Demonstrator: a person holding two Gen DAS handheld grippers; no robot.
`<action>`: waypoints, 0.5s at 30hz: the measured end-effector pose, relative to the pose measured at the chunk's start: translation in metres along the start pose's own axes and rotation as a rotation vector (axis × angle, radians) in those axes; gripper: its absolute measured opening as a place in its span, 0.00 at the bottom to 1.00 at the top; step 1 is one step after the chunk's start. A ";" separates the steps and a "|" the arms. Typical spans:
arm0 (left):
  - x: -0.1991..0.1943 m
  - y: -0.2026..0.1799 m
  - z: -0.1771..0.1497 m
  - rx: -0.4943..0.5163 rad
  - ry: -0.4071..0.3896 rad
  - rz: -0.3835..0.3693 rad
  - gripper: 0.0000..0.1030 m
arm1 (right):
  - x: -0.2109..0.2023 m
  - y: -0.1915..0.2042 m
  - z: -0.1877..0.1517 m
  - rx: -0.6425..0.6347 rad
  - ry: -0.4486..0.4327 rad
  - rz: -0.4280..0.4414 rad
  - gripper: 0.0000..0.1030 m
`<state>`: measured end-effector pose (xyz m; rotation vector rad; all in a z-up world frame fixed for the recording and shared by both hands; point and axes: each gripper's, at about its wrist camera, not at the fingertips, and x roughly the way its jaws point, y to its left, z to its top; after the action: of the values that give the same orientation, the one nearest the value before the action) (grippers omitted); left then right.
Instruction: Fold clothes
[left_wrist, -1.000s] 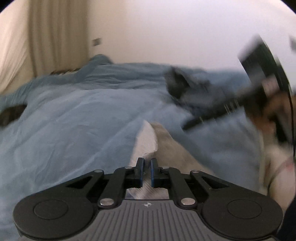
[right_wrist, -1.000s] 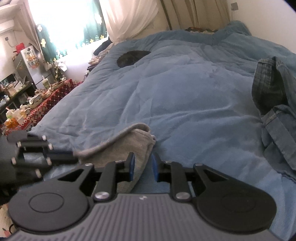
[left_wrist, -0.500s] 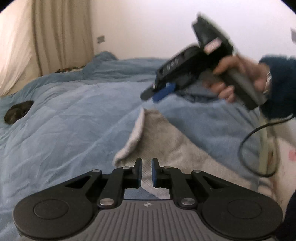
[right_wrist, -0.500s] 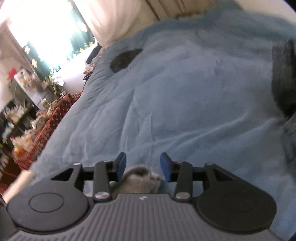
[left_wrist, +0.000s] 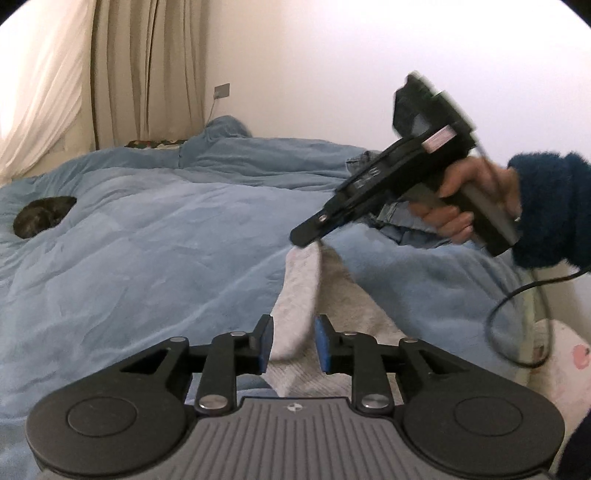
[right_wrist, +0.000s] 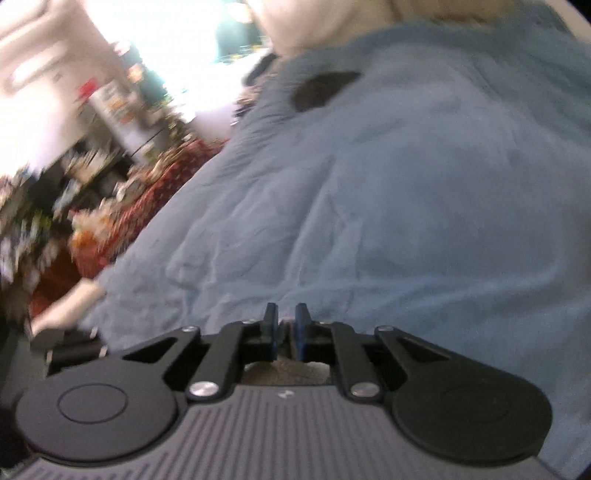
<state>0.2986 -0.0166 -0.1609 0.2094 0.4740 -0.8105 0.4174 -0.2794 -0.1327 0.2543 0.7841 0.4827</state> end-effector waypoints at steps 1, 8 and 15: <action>0.005 0.001 0.000 -0.004 0.017 0.004 0.32 | -0.001 0.004 -0.001 -0.040 0.006 -0.013 0.10; 0.033 0.011 -0.006 -0.131 0.093 -0.048 0.32 | -0.015 0.006 -0.010 -0.121 -0.022 -0.043 0.15; 0.036 0.007 -0.006 -0.121 0.097 -0.022 0.30 | -0.030 0.002 -0.019 -0.139 -0.064 -0.056 0.18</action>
<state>0.3224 -0.0328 -0.1837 0.1322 0.6160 -0.7931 0.3846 -0.2918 -0.1262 0.1176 0.6903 0.4724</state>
